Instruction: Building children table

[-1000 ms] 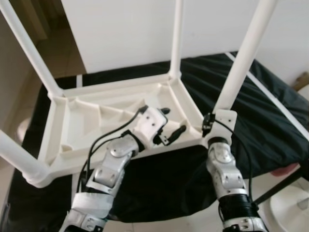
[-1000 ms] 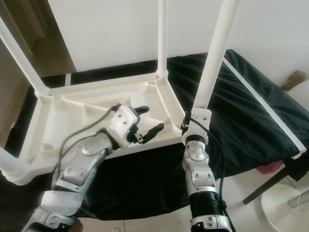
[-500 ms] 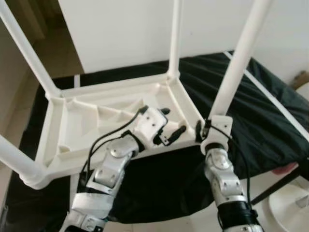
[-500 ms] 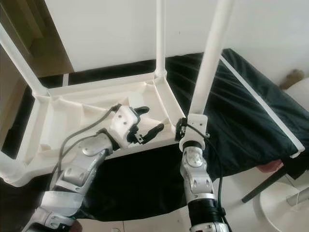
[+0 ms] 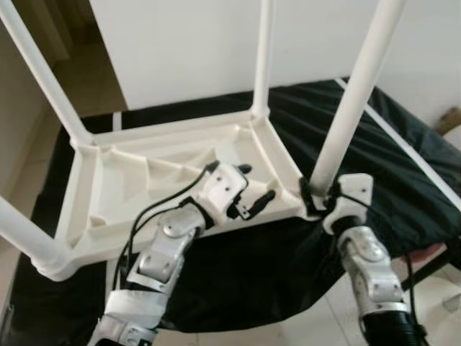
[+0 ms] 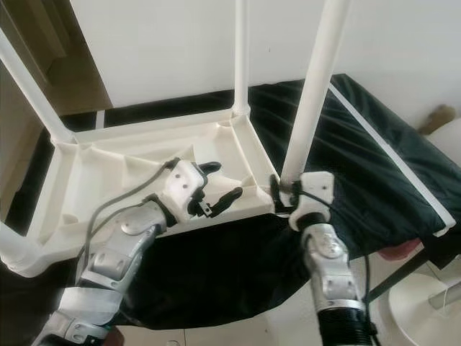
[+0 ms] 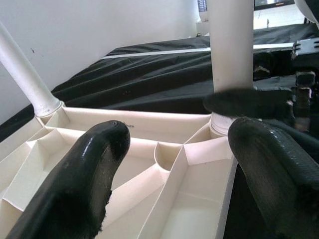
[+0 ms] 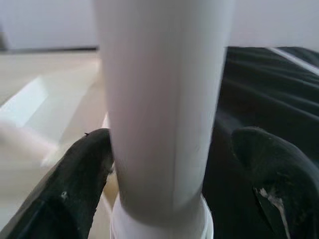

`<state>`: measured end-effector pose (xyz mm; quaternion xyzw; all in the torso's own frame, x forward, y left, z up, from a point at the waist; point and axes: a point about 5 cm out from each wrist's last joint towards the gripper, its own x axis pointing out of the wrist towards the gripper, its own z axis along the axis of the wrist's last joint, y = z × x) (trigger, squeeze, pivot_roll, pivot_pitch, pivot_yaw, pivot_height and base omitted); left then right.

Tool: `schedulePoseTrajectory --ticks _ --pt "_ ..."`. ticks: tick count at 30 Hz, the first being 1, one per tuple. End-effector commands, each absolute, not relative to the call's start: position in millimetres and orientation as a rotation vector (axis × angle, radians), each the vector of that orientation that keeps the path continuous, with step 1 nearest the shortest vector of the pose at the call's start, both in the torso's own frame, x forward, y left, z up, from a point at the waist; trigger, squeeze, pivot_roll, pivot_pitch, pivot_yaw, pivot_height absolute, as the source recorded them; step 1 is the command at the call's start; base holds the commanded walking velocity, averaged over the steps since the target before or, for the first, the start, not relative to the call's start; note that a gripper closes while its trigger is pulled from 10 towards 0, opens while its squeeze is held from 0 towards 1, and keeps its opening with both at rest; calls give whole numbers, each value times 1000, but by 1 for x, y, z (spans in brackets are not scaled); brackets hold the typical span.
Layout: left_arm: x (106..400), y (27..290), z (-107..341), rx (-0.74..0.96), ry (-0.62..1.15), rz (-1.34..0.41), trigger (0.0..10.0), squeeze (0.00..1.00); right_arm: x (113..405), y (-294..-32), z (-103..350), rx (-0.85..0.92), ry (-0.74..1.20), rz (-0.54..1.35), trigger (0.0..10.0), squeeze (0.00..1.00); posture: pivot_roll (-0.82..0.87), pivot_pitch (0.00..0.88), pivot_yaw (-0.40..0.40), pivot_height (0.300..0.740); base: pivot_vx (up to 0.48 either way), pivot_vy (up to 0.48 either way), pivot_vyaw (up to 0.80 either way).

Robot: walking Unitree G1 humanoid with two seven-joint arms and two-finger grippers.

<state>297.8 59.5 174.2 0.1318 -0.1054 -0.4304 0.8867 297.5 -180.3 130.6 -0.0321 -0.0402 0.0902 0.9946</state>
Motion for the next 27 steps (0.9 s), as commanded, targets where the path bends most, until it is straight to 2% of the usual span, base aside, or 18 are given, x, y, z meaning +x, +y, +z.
schedulePoseTrajectory --ticks 1,3,10,13,15,16,18,19,20,21,27 --pt "298 58 175 281 -219 -906 10000 0 300 -175 128 -99 -65 244 10000 0 -31 0 47 740 0 0 0" --pt "299 57 175 283 -222 -907 10000 0 310 -176 126 -133 -41 328 10000 0 -33 0 50 740 0 0 0" --pt "300 56 176 283 -226 -907 10000 0 321 -174 129 -149 -30 430 10000 0 -35 0 53 740 0 0 0" --pt "302 56 177 285 -229 -904 10000 0 333 -165 137 -161 -40 487 10000 0 -33 0 44 740 0 0 0" --pt "303 54 179 281 -238 -893 10000 0 342 -150 141 -183 -47 552 10000 0 -22 0 30 740 0 0 0" --pt "303 54 180 279 -242 -888 10000 0 343 -146 140 -190 -41 570 4353 0 -15 0 24 740 0 0 0" --pt "303 54 180 279 -242 -888 10000 0 343 -146 140 -190 -41 570 4353 0 -15 0 24 740 0 0 0" --pt "303 54 180 277 -244 -884 10000 0 342 -144 139 -194 -36 579 902 0 -15 0 24 740 0 0 0" --pt "303 54 180 277 -244 -884 10000 0 342 -144 139 -194 -36 579 902 0 -15 0 24 740 0 0 0" --pt "302 55 180 275 -243 -878 10000 0 341 -147 135 -194 -28 579 0 0 -10 0 19 740 0 0 0" --pt "301 57 178 273 -236 -871 10000 0 335 -163 126 -169 -4 536 0 0 -16 0 25 740 0 0 0"
